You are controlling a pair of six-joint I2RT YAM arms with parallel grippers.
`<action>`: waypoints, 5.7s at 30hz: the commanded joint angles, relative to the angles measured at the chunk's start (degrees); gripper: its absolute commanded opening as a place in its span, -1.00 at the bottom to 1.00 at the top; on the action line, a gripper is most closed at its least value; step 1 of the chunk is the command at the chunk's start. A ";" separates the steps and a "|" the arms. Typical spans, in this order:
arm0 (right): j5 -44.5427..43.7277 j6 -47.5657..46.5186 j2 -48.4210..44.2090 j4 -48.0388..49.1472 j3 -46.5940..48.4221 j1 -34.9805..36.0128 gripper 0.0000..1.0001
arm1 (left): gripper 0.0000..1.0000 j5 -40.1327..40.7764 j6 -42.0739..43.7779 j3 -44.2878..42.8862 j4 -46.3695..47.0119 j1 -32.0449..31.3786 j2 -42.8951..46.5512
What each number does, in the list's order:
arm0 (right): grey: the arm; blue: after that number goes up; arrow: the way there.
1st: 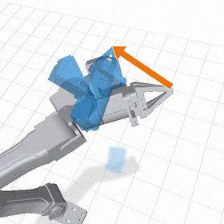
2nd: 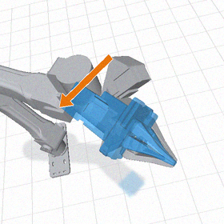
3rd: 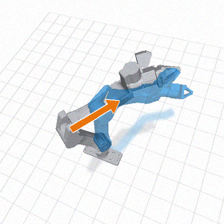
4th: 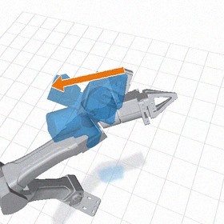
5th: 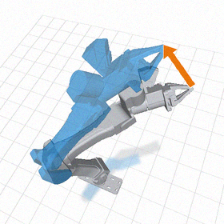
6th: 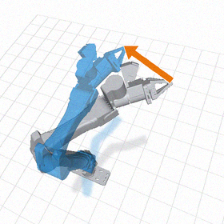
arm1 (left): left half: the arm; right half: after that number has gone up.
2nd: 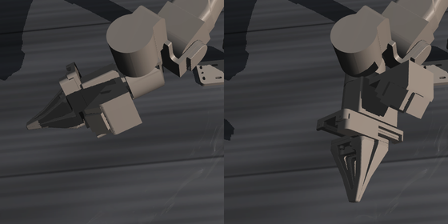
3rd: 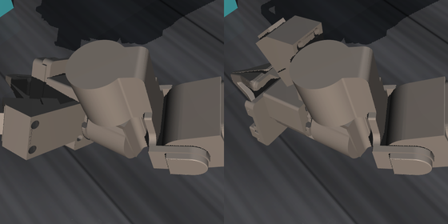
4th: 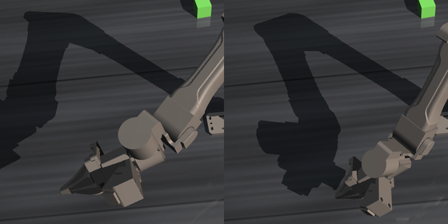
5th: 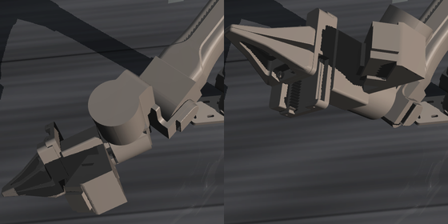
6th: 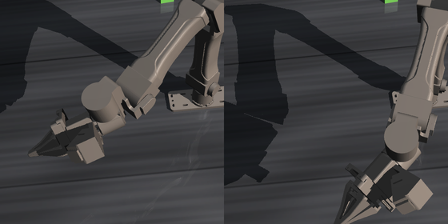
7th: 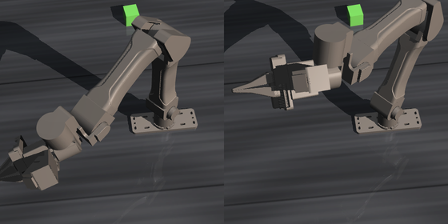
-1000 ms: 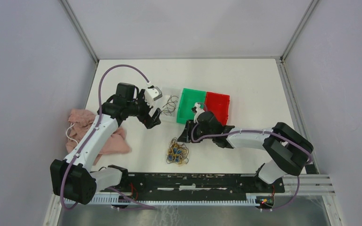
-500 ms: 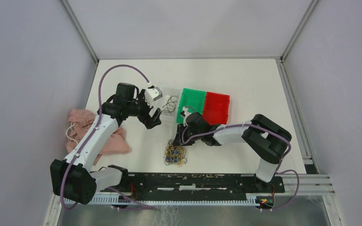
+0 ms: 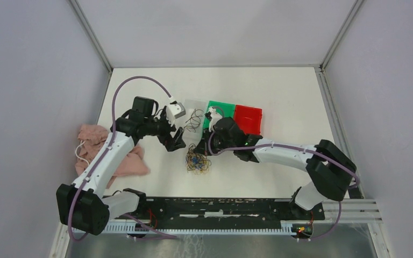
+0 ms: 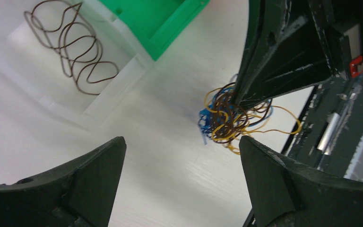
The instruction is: Untangle the cables
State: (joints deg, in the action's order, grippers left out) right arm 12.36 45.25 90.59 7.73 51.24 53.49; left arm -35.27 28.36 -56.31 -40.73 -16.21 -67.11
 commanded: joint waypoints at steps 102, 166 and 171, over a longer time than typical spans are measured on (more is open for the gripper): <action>11.80 4.48 -10.59 3.48 9.77 1.96 -0.88 | 0.18 -12.52 -3.62 4.88 11.95 -2.60 15.17; -5.91 3.64 -4.56 5.82 4.27 2.07 0.42 | -0.94 -26.79 -20.00 -7.54 22.34 -2.91 20.70; -6.82 3.68 -2.63 6.51 1.28 2.05 0.34 | -0.94 -26.57 -23.06 -11.45 24.98 -2.95 20.05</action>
State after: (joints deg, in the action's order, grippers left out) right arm 7.84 48.62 86.28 12.14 54.87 55.40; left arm -60.20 10.79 -62.85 -21.85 -18.87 -47.68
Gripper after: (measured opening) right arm 0.682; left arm 0.051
